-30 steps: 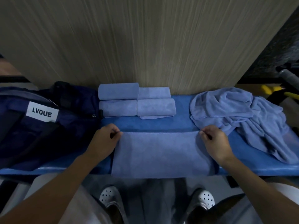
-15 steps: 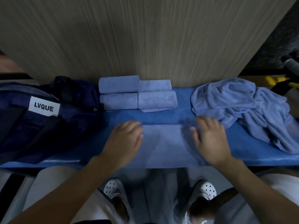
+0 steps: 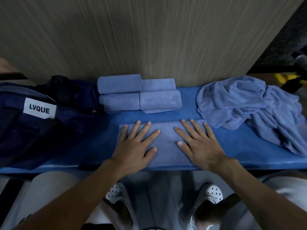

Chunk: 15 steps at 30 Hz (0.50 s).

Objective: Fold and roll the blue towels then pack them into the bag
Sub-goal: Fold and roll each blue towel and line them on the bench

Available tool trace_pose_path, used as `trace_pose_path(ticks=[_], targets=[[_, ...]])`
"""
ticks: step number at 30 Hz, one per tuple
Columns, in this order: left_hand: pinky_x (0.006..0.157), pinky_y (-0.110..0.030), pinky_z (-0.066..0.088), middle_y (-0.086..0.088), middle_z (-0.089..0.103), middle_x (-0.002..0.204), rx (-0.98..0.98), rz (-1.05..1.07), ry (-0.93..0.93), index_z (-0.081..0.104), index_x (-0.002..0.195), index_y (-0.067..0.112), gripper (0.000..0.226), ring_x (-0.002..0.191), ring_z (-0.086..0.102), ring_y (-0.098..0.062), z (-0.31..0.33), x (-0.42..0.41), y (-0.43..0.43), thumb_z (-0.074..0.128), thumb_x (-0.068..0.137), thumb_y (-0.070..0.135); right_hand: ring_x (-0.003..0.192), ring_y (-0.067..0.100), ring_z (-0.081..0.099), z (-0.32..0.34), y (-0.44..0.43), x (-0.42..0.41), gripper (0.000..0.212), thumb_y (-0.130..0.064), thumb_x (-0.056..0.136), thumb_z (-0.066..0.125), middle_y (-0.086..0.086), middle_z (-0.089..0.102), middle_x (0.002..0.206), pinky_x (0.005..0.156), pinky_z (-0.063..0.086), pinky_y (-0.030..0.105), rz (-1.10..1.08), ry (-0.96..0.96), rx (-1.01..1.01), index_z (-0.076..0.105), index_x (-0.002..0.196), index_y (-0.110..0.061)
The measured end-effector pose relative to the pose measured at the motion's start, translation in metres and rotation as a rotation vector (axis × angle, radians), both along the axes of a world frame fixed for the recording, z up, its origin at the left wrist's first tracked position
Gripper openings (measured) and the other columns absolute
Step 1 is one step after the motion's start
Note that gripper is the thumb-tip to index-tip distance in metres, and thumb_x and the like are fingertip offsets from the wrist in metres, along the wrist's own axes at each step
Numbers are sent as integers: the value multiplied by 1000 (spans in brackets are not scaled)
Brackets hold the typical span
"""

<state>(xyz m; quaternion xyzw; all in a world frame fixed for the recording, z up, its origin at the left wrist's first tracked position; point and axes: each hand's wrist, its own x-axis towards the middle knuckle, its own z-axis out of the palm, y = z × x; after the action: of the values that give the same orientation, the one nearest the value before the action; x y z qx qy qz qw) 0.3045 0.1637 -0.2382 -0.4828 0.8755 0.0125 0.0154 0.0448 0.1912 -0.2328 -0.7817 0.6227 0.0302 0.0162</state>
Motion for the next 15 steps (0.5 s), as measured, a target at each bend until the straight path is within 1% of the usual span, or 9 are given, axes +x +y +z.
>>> trace_pose_path(ticks=[2, 4, 7, 9, 11, 12, 15], targets=[[115, -63, 11, 2, 14, 164, -9, 17, 15, 22, 153, 38, 63, 151, 9, -29, 3, -2, -1, 21, 95, 62, 146, 26, 25, 3, -3, 2, 67, -60, 97, 0, 1, 30, 157, 115, 16, 56, -8, -5, -9, 32, 149, -31], [117, -62, 4, 3, 9, 164, -44, -2, 34, 16, 155, 35, 65, 152, 3, -25, 6, -7, 2, 19, 95, 61, 146, 26, 22, 7, -2, 11, 69, -61, 97, 1, 4, 28, 157, 114, 13, 56, -2, -35, -26, 32, 149, -29], [118, -59, 0, 5, 6, 165, -58, -35, 51, 14, 156, 33, 65, 152, -2, -18, 6, -11, 3, 17, 96, 59, 146, 25, 22, 7, 2, 27, 68, -62, 97, 4, 4, 26, 158, 113, 12, 55, 74, -61, -19, 30, 149, -29], [116, -63, 2, 5, 8, 165, -39, -16, 36, 15, 155, 34, 66, 152, -1, -21, 1, -10, 3, 16, 95, 61, 146, 25, 23, 3, 1, 29, 67, -63, 96, 3, 2, 26, 158, 113, 12, 55, 88, -59, 14, 29, 149, -32], [112, -69, 8, 4, 11, 164, -20, -4, 23, 18, 154, 37, 65, 151, 4, -27, -1, -7, 1, 18, 94, 63, 146, 24, 23, 1, -3, 25, 67, -64, 95, 1, -1, 24, 159, 113, 12, 55, 63, -69, 23, 27, 149, -35], [111, -70, 10, 4, 13, 164, -17, -6, 15, 20, 154, 38, 64, 151, 6, -30, -1, -6, 1, 19, 94, 63, 147, 23, 20, 1, -5, 21, 69, -66, 93, -3, -3, 21, 160, 115, 10, 55, 53, -70, 23, 23, 150, -37], [108, -72, 13, 3, 16, 163, -36, -11, -9, 21, 153, 40, 63, 150, 11, -32, 1, -4, 1, 19, 94, 64, 150, 18, 2, 0, -14, 10, 78, -69, 84, -19, -6, 4, 162, 118, -3, 53, 7, -71, 6, 7, 152, -40]])
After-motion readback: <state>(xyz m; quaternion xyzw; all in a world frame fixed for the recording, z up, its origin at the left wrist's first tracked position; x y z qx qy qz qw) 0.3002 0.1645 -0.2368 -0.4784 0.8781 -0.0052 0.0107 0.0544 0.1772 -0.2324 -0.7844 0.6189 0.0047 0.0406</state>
